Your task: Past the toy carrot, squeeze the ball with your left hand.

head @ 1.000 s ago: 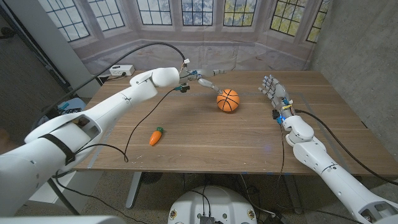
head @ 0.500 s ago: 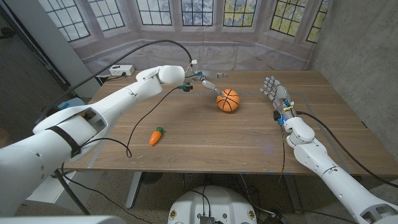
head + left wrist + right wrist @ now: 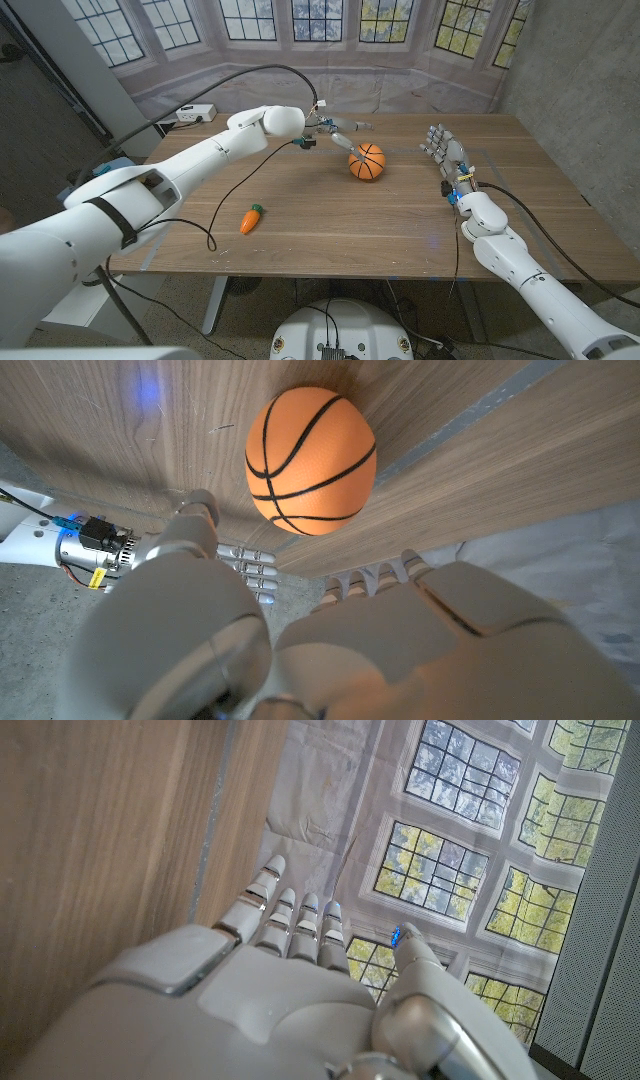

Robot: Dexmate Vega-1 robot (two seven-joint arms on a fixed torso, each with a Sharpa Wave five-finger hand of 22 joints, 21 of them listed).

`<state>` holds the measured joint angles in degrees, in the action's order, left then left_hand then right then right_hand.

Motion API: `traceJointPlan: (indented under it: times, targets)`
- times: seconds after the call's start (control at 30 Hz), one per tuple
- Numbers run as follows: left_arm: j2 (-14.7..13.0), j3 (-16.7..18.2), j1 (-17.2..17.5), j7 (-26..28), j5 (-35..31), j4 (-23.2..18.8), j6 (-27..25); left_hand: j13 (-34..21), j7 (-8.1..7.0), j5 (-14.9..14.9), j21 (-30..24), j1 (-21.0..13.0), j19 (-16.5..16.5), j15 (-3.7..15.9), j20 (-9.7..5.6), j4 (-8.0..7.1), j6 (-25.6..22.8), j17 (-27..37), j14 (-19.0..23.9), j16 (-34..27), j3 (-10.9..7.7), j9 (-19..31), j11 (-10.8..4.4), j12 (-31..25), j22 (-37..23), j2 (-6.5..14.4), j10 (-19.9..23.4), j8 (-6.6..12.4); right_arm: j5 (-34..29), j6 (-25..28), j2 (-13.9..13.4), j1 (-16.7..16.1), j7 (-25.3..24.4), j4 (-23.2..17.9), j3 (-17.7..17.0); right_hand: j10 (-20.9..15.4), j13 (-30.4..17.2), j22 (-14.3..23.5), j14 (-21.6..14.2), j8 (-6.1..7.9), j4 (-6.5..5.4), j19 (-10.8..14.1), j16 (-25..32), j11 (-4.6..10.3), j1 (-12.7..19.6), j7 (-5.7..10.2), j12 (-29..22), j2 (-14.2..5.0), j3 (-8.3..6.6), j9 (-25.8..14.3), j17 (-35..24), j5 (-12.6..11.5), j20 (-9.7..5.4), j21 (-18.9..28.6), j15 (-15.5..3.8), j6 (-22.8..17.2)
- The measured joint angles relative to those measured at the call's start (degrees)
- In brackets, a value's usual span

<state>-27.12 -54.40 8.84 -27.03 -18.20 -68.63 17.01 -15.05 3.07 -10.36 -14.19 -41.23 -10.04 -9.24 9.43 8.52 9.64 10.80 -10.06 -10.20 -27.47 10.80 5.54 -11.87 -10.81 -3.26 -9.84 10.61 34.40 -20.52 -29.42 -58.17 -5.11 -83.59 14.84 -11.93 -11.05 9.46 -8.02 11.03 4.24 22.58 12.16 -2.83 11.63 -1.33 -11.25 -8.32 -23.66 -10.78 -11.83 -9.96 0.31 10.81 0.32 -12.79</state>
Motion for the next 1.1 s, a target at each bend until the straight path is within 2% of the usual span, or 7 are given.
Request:
traceJointPlan:
  times: [0.23,0.47,1.1]
  targets:
    - [0.67,-0.9,-0.35,-0.11,-0.71,0.49,-0.2,0.0,0.0,0.0,0.0,0.0,0.0,-0.41,0.0,0.0,0.0,0.0,0.23,0.0,0.0,0.0,0.0,-0.21,0.0,0.0,0.0,0.0,0.11,-0.18,-0.11,-0.81,-0.36,-0.57,-0.32,0.0,0.0,0.0,0.0,0.0,0.11,0.0,0.0,0.0,0.0,0.0,0.0,0.0,0.11,0.0,0.0,0.0,0.0,0.0,0.0,0.0]
    - [1.35,-1.78,-0.66,-0.16,-1.41,0.94,-0.97,-0.28,0.0,0.0,0.21,0.0,0.0,-0.4,-0.01,0.0,0.0,0.0,0.23,0.0,0.0,0.0,0.62,-0.21,-0.28,0.0,0.01,0.26,0.29,-0.48,-0.17,-1.69,-0.53,-1.09,-0.72,0.0,0.0,0.0,0.0,0.0,0.11,0.0,0.0,0.0,0.0,0.0,0.0,0.0,0.11,0.0,0.0,0.0,0.0,0.0,0.0,0.0]
    - [3.47,-4.11,-1.5,1.81,-4.01,3.65,-2.78,-0.27,0.0,0.0,0.21,-0.49,0.0,-0.39,-0.01,0.24,0.0,0.0,0.23,-0.89,0.23,0.0,0.61,-0.86,-0.27,0.48,0.01,0.64,1.08,-0.67,-0.7,-3.59,-0.72,-2.1,-1.93,0.0,0.0,0.0,0.0,0.0,0.1,0.0,0.0,0.0,0.3,0.0,0.0,-0.3,0.11,0.0,0.0,0.0,0.0,0.0,0.0,0.0]
